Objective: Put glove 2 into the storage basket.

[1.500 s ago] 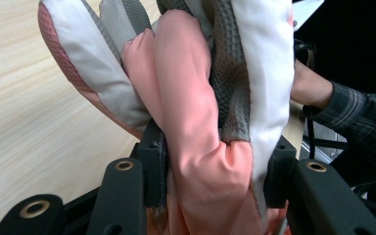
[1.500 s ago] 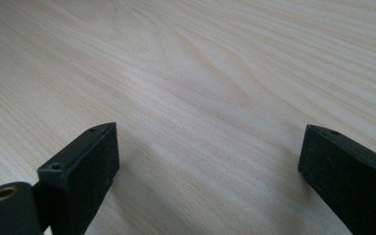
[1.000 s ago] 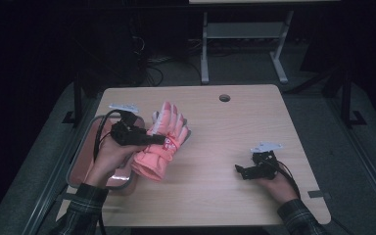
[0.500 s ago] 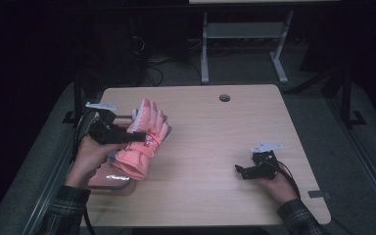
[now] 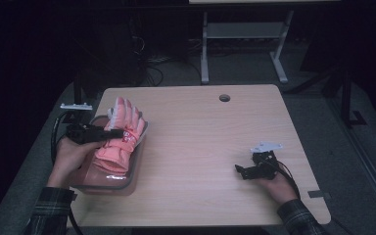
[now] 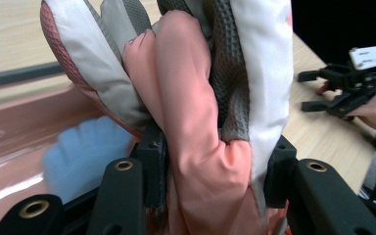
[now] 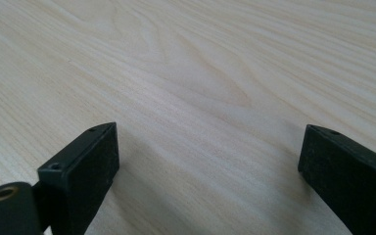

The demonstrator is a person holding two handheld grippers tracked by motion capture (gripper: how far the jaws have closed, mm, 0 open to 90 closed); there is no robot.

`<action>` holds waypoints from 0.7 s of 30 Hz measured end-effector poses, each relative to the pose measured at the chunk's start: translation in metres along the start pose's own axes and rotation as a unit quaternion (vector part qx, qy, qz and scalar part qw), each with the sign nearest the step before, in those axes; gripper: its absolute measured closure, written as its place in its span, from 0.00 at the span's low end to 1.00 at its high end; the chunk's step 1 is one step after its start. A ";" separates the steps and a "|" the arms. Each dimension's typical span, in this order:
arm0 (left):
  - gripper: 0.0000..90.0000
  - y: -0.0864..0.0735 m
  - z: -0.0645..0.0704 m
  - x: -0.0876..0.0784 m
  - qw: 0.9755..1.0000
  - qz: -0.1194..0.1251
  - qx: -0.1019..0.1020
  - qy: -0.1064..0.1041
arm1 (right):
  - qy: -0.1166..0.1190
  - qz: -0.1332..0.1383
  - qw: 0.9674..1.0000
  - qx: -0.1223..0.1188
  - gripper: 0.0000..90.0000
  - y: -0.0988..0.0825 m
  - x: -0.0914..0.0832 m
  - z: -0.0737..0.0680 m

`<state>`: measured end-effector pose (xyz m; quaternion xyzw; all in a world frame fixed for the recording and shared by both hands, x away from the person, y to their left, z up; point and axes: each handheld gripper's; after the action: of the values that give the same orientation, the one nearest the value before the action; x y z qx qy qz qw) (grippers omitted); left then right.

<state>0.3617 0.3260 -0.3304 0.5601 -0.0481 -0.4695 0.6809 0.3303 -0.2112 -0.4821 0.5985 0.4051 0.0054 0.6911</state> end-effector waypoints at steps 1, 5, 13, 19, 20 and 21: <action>0.61 -0.001 -0.002 -0.001 1.000 -0.001 0.000 0.004 | 0.000 0.000 1.000 0.000 0.08 0.000 0.000 0.000; 0.61 -0.007 -0.013 -0.004 1.000 0.001 -0.010 0.021 | 0.000 0.000 1.000 0.000 0.08 0.000 0.000 0.000; 0.61 -0.018 -0.028 0.002 0.999 -0.010 -0.019 0.044 | 0.000 0.000 1.000 0.000 0.08 0.000 0.000 0.000; 0.61 -0.029 -0.033 0.019 0.998 -0.033 -0.024 0.047 | 0.000 0.000 1.000 0.001 0.08 0.000 0.000 0.000; 0.61 -0.030 -0.033 0.021 0.998 -0.036 -0.024 0.047 | 0.000 0.000 1.000 0.001 0.08 0.000 0.000 0.000; 0.61 -0.032 -0.034 0.024 0.998 -0.038 -0.027 0.046 | 0.000 0.000 1.000 -0.001 0.08 0.000 0.000 0.000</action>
<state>0.3758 0.3361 -0.3797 0.5640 0.0173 -0.4700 0.6787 0.3304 -0.2113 -0.4821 0.5974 0.4051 0.0054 0.6921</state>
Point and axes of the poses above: each handheld gripper's, and its own axes: x roughly forward along the jaws, y roughly out of its top, z roughly to its right, and after that the axes turned 11 degrees about z, right-handed
